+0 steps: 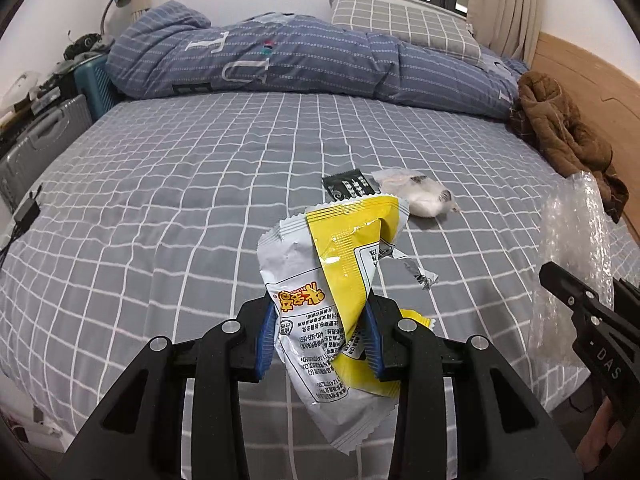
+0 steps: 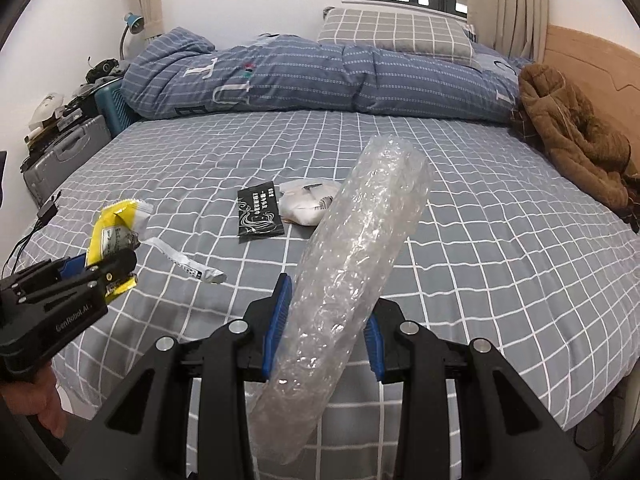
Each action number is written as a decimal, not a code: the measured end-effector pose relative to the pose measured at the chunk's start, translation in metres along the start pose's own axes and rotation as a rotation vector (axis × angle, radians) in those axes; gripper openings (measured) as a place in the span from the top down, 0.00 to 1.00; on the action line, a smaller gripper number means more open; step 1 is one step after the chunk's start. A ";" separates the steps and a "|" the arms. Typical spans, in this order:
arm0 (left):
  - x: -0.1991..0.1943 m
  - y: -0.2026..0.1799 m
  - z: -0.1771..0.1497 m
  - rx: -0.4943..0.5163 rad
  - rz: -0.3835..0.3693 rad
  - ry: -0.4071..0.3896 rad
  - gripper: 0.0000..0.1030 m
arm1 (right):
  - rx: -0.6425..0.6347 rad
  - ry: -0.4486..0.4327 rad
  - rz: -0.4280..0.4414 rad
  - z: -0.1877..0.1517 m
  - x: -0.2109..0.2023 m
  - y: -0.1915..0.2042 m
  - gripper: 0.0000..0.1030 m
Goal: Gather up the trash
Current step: 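Lift the bubble wrap and yellow wrapper up off the bed, then carry the bubble wrap and yellow wrapper down over the trash bin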
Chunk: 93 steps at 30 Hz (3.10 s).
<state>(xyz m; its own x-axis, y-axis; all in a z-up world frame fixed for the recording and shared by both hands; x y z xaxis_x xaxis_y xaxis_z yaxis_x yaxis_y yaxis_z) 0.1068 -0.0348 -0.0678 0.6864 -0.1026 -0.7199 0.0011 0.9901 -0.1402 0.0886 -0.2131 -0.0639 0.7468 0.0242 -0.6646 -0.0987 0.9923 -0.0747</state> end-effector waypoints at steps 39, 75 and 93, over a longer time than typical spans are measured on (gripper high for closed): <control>-0.097 0.024 -0.114 -0.022 -0.010 0.046 0.66 | -0.034 0.028 0.048 -0.087 -0.093 0.048 0.68; -0.109 0.069 -0.239 -0.067 0.047 0.228 0.66 | -0.021 0.228 0.099 -0.202 -0.100 0.085 0.68; -0.051 0.093 -0.274 -0.059 0.080 0.329 0.66 | -0.063 0.449 0.141 -0.263 -0.025 0.114 0.68</control>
<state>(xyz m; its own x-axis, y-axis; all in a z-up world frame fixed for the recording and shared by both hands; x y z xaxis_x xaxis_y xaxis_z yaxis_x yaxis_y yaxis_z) -0.1268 0.0368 -0.2304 0.4109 -0.0601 -0.9097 -0.0915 0.9901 -0.1068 -0.1144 -0.1327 -0.2512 0.3665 0.0891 -0.9261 -0.2289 0.9734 0.0030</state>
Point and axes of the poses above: each gripper's, at about its wrist camera, not at the fingertips, and x roughly the way its jaws point, y to its left, z to its top, the point moved 3 cm from there along x, roughly the way its jaws point, and after that the axes turned 7 degrees about -x, right-handed, at the moved point
